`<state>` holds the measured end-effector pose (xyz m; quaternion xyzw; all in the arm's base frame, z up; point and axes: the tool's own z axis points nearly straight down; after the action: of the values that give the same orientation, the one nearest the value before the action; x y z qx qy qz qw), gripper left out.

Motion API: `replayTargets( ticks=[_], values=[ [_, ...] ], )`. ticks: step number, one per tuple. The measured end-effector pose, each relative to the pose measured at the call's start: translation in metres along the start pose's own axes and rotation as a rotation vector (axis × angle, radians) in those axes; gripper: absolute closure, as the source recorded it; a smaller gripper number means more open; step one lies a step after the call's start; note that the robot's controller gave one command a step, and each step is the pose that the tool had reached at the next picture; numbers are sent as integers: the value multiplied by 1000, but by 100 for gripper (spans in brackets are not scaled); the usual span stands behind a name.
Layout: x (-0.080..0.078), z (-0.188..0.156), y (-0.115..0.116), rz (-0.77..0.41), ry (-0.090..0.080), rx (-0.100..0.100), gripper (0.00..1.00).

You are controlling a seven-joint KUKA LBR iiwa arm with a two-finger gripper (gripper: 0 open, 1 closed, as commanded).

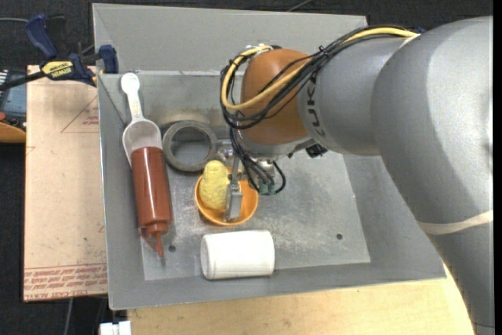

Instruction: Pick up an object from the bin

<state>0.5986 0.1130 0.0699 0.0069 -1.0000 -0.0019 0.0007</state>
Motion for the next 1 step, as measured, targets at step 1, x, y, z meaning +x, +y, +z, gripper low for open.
replayTargets(
  ticks=[1],
  values=[
    [8, -40, 0, -70, -18, 2, 0]
  ],
)
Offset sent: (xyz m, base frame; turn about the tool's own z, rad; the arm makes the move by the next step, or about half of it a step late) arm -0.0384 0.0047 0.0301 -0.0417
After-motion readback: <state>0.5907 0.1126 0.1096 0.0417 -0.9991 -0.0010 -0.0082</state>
